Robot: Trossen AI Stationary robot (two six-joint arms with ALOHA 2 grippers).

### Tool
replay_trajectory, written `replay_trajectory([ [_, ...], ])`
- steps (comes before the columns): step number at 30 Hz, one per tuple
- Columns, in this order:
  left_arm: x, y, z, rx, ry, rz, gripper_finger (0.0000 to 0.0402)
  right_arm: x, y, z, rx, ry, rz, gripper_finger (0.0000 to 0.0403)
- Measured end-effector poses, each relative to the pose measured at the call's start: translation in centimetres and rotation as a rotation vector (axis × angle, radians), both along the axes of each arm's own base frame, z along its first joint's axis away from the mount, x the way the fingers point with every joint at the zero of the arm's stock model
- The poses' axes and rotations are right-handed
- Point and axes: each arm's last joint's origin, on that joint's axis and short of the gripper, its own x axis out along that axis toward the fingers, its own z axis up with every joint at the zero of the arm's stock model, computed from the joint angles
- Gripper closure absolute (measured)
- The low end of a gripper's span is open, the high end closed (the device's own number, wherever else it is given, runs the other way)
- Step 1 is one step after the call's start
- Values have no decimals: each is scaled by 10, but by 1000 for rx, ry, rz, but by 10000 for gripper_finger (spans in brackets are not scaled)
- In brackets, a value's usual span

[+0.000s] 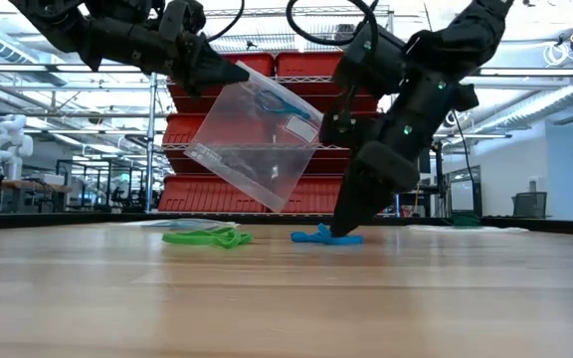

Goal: Sort rubber bands
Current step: Put the blue rubber band into the middle zip lock bag

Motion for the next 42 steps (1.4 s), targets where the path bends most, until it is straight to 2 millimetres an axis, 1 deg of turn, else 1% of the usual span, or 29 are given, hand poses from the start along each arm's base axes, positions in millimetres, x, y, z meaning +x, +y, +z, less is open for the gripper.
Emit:
replay_trajectory([
  [2,0,0,0,-1,3,0,401,2,0,4,-6,7,11,380],
  [4,0,0,0,-1,5,0,402,4,1,12,-12,13,20,394],
  [8,0,0,-1,-2,8,0,401,14,5,43,-44,14,31,400],
  [11,0,0,-2,-5,17,0,401,22,11,73,-144,23,34,401],
  [14,0,0,-2,-6,16,0,401,31,16,107,-248,4,22,402],
  [17,0,0,-2,-6,17,0,401,37,20,135,-330,-14,8,402],
  [19,0,0,-2,-7,18,0,401,40,21,151,-372,-35,8,402],
  [23,0,0,-2,-7,18,0,401,41,21,175,-499,-46,-42,403],
  [27,0,0,-2,-13,17,1,401,42,18,187,-659,-42,-113,403],
  [32,0,0,-2,-13,17,1,401,43,15,192,-815,-25,-152,403],
  [36,0,0,-2,-14,17,0,401,44,15,195,-859,-32,-160,403],
  [42,0,0,-2,-15,16,0,401,47,14,196,-861,-47,-153,403],
])
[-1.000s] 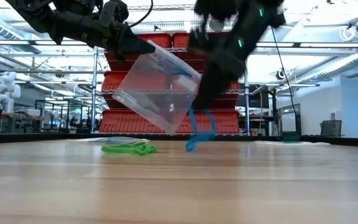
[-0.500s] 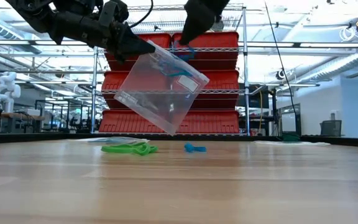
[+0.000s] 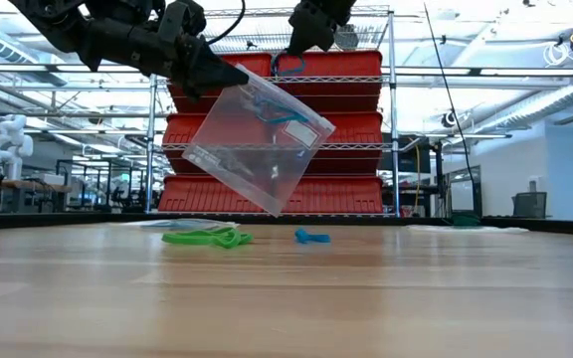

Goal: Sort rubber bands
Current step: Put the blue rubber band into the middle zip lock bag

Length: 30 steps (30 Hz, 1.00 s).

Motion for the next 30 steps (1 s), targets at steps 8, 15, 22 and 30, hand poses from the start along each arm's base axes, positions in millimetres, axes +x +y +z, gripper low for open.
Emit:
replay_trajectory([
  [8,0,0,0,-1,-4,-6,401,5,-4,-5,-12,15,-2,403],
  [15,0,0,0,-1,-3,-7,401,7,-8,-4,1,6,9,403],
  [22,0,0,0,-3,-4,-8,401,8,-12,-6,15,12,17,403],
  [30,0,0,0,-4,-4,-8,401,10,-11,-8,21,15,24,403],
])
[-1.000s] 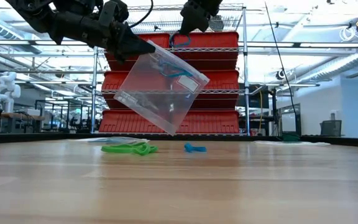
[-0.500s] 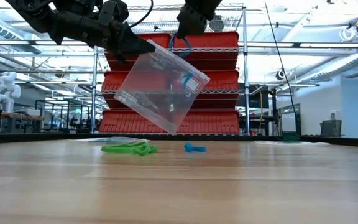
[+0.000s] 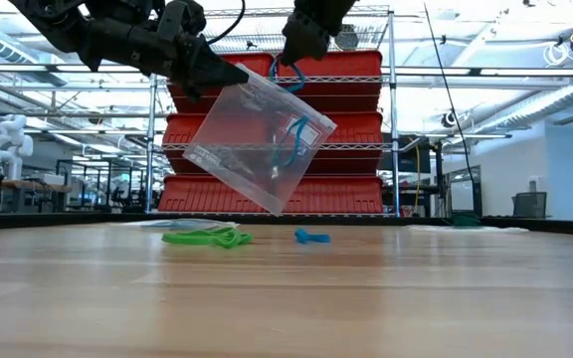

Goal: Sort rubber bands
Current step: Put the blue rubber band into the middle zip lock bag

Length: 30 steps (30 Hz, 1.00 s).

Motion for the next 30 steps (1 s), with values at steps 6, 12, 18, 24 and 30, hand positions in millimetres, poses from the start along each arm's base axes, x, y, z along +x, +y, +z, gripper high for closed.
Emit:
replay_trajectory([
  [6,0,0,0,-4,0,0,401,6,4,-14,33,48,43,403],
  [12,0,0,0,-4,0,-1,401,10,8,-19,89,41,84,403],
  [18,0,0,0,-5,0,-1,401,11,7,-20,138,36,112,403],
  [24,0,0,0,-15,-1,1,401,13,-5,-22,273,14,162,403],
  [30,0,0,0,-15,-2,1,401,12,-24,-23,374,-34,108,370],
])
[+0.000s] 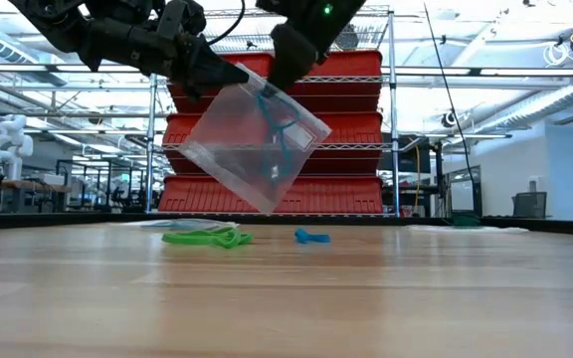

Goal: Sort rubber bands
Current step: Put the blue rubber band into the middle zip lock bag

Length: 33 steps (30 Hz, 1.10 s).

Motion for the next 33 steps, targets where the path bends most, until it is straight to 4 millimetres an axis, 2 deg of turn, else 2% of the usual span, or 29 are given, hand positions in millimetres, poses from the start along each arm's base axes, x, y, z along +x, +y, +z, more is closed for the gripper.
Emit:
replay_trajectory([
  [5,0,0,-1,0,9,0,401,-2,-2,4,6,-14,-8,300],
  [10,0,0,-2,6,24,-3,401,-12,0,23,6,-67,-3,248],
  [14,-1,0,-4,17,40,-5,401,-30,2,43,39,-93,-37,239],
  [17,-1,1,-5,33,54,6,401,-51,4,50,195,-56,-89,258],
  [19,-2,2,-6,31,65,16,401,-60,7,40,337,-9,-109,277],
  [22,-2,2,-5,35,55,18,401,-66,21,2,487,74,-120,302],
  [25,-1,3,-4,36,48,19,401,-66,39,-38,593,56,-91,311],
  [29,-1,2,-3,33,34,20,401,-64,54,-82,666,-24,-54,291],
  [33,-1,3,-3,32,32,20,401,-61,56,-109,650,-46,-124,246],
])
